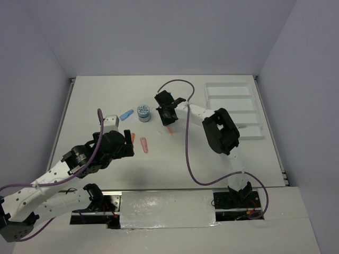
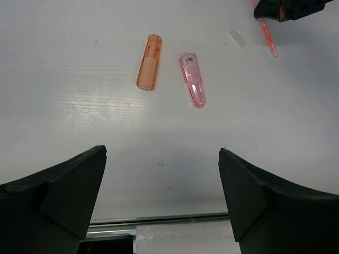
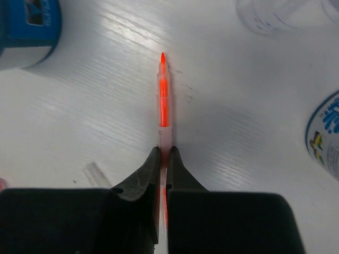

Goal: Sort the stationery into containers
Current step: Pick up the pen from the center of the board, then close the pen cap on the pen.

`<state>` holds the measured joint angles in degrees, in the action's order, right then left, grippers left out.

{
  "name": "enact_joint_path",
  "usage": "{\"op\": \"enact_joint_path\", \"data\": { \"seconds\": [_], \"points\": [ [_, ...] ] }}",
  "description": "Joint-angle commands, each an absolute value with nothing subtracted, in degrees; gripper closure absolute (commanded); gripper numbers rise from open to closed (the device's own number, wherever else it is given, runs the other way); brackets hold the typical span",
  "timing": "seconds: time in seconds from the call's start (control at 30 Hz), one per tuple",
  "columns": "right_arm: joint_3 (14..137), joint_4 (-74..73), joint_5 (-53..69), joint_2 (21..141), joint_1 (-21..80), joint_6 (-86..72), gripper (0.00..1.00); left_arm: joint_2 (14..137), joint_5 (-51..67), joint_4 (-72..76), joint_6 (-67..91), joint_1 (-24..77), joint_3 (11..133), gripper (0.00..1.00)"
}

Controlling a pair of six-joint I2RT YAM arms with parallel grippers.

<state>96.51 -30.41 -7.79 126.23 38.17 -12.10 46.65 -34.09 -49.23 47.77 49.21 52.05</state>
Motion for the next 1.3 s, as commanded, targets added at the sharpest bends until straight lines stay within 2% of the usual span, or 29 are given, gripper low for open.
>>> {"op": "enact_joint_path", "data": {
  "seconds": [0.0, 0.17, 0.23, 0.27, 0.33, 0.47, 0.63, 0.77, 1.07, 1.2, 1.23, 1.27],
  "points": [
    [91.4, -31.3, -7.2, 123.1, 36.0, -13.1, 1.0, 47.2, -34.5, -47.2, 48.1, 49.0, 52.4, 0.01],
    [79.4, -28.7, -9.3, 106.6, 35.9, -14.7, 1.0, 53.6, -31.1, -40.3, 52.8, 49.0, 54.8, 0.01],
    [74.6, -27.9, -10.4, 99.8, 35.9, -16.2, 1.0, 59.7, -29.4, -36.8, 54.6, 49.0, 56.9, 0.01],
    [69.2, -27.7, -10.9, 92.5, 35.9, -16.7, 1.0, 62.0, -29.4, -36.3, 57.2, 49.0, 58.0, 0.01],
    [64.4, -27.9, -10.7, 81.6, 35.9, -17.8, 1.0, 70.6, -29.4, -36.5, 62.5, 49.0, 62.1, 0.01],
    [54.8, -33.5, -11.2, 67.9, 36.3, -18.3, 1.0, 87.4, -31.1, -40.6, 70.9, 48.7, 70.8, 0.02],
    [49.8, -38.4, -11.2, 53.8, 36.7, -18.9, 1.0, 98.8, -28.7, -42.0, 78.4, 46.0, 78.2, 0.08],
    [47.6, -40.0, -9.8, 47.8, 36.7, -18.9, 1.0, 108.9, -25.4, -42.7, 77.5, 42.2, 85.0, 0.18],
    [46.4, -39.7, -6.5, 43.4, 37.3, -18.7, 1.0, 119.7, -26.0, -47.3, 77.3, 39.6, 94.0, 0.21],
    [45.4, -38.6, -6.0, 42.6, 37.8, -18.7, 1.0, 120.8, -26.7, -47.6, 77.4, 39.4, 94.7, 0.32],
    [45.5, -38.7, -5.9, 42.7, 37.9, -18.7, 1.0, 121.4, -26.6, -48.0, 77.3, 39.3, 94.9, 0.38],
    [45.7, -38.7, -5.8, 42.8, 38.0, -18.6, 1.0, 121.7, -26.5, -48.2, 77.3, 39.3, 95.4, 0.39]
  ]
}}
